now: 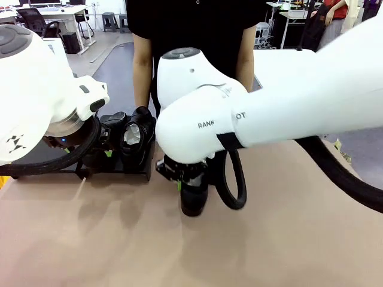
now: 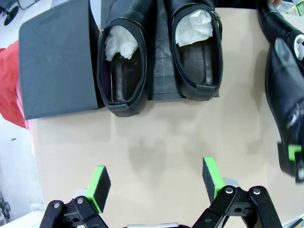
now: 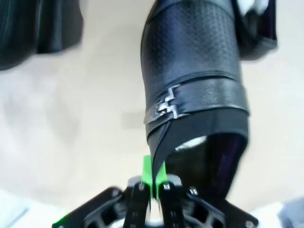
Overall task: Organize the shoes by placing them on the stand.
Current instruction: Pick up one Shoe and place it in the middle of the table.
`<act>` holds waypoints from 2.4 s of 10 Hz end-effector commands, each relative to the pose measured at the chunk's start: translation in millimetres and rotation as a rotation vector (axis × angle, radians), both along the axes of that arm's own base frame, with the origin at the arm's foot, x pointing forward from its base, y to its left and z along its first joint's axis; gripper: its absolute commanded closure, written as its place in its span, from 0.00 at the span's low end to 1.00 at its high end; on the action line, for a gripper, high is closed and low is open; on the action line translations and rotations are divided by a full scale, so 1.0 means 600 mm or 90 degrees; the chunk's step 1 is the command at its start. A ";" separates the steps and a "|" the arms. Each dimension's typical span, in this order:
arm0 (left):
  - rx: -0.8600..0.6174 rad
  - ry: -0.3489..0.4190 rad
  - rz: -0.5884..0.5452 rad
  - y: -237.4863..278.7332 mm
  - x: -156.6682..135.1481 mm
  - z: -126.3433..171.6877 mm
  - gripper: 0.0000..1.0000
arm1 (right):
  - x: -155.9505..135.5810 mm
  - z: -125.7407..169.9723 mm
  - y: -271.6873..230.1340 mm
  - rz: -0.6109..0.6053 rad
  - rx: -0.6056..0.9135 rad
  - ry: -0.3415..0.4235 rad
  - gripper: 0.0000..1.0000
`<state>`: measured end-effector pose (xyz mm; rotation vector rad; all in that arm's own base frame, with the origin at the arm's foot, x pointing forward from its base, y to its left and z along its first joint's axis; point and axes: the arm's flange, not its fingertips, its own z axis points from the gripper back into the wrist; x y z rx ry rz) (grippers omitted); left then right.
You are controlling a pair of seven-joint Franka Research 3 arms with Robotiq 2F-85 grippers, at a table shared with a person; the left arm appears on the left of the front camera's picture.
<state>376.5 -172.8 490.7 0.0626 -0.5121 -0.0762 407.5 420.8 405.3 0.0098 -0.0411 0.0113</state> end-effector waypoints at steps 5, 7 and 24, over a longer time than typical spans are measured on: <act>0.004 0.004 -0.006 0.004 0.002 0.004 0.00 | -0.100 -0.059 -0.034 -0.004 0.031 0.132 1.00; 0.004 0.004 -0.006 0.004 0.002 0.004 0.00 | -0.092 -0.087 -0.029 -0.004 0.046 0.134 1.00; 0.004 0.004 -0.006 0.004 0.002 0.004 0.00 | -0.089 -0.048 -0.042 0.070 0.042 0.134 0.00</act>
